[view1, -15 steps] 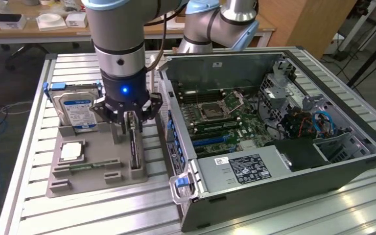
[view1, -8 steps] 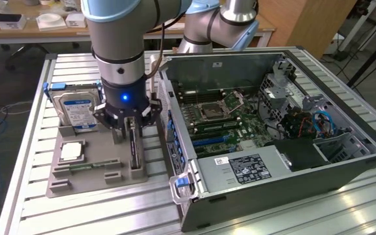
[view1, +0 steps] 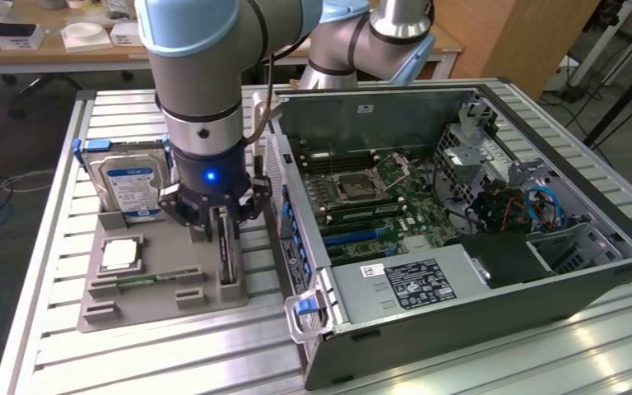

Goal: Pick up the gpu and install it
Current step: 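Pick up the gpu and move the gpu toward the slot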

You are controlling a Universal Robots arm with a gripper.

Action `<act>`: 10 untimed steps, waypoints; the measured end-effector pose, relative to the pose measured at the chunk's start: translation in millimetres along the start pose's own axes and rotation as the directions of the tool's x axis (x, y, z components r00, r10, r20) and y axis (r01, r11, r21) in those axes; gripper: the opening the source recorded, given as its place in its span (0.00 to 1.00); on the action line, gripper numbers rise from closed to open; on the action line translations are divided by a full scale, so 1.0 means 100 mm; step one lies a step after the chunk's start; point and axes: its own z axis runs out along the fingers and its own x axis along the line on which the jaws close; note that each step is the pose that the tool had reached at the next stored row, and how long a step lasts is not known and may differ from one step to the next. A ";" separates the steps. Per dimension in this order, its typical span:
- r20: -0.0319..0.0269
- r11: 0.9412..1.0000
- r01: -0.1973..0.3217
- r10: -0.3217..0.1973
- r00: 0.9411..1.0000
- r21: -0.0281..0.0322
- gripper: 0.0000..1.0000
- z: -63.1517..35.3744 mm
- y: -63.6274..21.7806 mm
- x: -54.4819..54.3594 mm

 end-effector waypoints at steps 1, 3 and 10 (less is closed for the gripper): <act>0.000 1.000 0.000 0.000 1.000 0.000 0.43 0.016 -0.002 0.00; 0.000 1.000 0.000 0.000 1.000 0.001 0.43 0.037 -0.004 0.00; 0.000 1.000 0.000 0.000 1.000 0.001 0.43 0.046 -0.005 0.00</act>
